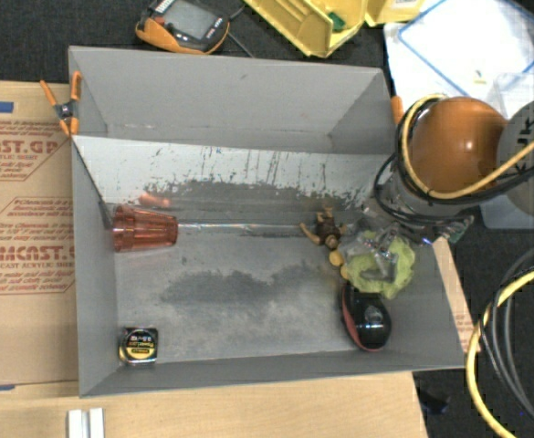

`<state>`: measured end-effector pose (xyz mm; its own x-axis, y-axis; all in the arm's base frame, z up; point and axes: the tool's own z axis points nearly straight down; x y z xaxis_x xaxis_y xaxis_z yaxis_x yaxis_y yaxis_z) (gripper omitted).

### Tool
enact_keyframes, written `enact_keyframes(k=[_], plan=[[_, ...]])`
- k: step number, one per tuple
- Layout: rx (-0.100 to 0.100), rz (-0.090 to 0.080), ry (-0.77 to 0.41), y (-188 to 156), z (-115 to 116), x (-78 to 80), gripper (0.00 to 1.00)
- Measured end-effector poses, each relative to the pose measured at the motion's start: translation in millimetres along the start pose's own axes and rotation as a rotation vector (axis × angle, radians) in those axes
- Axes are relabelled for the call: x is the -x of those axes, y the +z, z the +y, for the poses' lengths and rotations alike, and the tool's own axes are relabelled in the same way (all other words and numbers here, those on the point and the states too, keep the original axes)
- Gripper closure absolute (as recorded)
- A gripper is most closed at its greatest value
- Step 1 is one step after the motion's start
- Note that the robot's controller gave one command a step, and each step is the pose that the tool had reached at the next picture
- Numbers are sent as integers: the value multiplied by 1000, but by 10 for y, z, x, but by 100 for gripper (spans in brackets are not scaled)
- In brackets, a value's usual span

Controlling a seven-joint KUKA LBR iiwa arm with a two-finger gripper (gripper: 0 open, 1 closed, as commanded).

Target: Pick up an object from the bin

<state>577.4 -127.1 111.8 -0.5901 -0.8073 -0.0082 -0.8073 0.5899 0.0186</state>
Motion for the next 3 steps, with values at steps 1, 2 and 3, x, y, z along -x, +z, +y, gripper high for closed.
enact_keyframes(k=[1,2,3], plan=[[-22,-6,44,-64,88,25,100],[-16,-11,99,62,-58,127,100],[-17,-11,48,125,-54,96,100]])
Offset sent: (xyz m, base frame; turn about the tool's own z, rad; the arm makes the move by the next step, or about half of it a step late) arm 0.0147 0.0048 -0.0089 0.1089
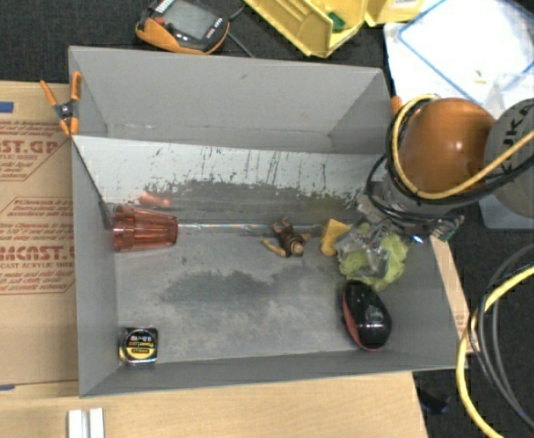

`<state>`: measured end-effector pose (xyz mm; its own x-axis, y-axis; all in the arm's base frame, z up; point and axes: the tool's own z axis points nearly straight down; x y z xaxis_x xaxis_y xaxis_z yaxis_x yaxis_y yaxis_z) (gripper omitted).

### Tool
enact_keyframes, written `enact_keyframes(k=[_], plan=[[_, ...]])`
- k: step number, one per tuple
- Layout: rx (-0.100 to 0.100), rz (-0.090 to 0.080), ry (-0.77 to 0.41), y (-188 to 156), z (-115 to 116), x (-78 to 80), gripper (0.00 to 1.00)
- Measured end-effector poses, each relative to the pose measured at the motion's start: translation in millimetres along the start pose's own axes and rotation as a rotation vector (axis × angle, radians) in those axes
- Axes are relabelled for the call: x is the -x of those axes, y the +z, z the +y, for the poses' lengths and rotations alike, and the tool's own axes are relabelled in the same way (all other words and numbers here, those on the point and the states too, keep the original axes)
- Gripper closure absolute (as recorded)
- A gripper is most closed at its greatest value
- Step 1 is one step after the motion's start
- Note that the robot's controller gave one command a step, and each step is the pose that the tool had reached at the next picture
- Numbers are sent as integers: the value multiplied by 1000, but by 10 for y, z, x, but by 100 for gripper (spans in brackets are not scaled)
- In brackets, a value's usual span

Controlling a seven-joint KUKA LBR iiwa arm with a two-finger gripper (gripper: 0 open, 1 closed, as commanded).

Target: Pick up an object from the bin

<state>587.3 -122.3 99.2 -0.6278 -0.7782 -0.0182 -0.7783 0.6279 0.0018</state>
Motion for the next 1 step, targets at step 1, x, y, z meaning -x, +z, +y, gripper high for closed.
enact_keyframes(k=[1], plan=[[-1,-5,-173,-550,15,-288,100]])
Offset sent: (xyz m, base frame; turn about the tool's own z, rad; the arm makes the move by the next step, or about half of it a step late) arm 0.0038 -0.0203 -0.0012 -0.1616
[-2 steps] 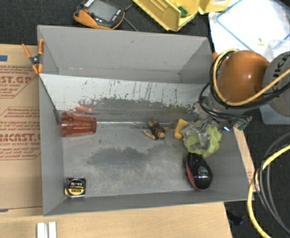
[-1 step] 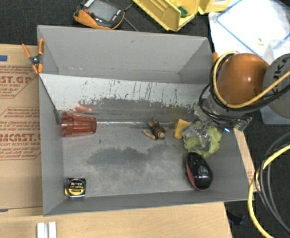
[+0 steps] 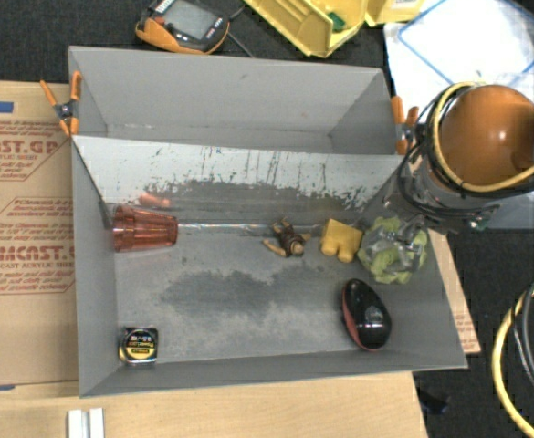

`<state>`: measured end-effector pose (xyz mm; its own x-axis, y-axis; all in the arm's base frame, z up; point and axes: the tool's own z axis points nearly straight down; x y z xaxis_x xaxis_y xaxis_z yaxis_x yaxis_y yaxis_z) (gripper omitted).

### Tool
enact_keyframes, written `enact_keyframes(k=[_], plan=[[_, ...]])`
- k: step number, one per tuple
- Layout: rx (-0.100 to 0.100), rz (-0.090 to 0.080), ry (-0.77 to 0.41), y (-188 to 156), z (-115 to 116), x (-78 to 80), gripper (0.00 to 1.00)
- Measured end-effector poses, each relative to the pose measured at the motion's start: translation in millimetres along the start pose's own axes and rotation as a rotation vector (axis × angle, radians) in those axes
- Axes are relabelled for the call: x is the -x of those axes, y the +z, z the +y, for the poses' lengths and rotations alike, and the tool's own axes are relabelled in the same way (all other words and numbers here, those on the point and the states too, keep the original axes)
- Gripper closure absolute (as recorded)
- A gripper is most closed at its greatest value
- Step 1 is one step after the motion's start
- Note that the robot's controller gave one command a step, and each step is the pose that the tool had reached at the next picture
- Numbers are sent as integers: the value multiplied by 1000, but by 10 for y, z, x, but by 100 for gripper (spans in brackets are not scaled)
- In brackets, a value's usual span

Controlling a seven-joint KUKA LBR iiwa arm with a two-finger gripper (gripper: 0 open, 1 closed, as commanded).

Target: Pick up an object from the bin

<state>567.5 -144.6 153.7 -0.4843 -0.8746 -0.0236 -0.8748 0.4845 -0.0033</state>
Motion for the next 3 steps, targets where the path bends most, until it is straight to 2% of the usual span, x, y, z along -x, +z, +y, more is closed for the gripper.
enact_keyframes(k=[1,2,3], plan=[[13,-4,11,568,-170,170,100],[6,-2,18,-712,-29,5,100],[13,-6,419,223,228,-194,100]])
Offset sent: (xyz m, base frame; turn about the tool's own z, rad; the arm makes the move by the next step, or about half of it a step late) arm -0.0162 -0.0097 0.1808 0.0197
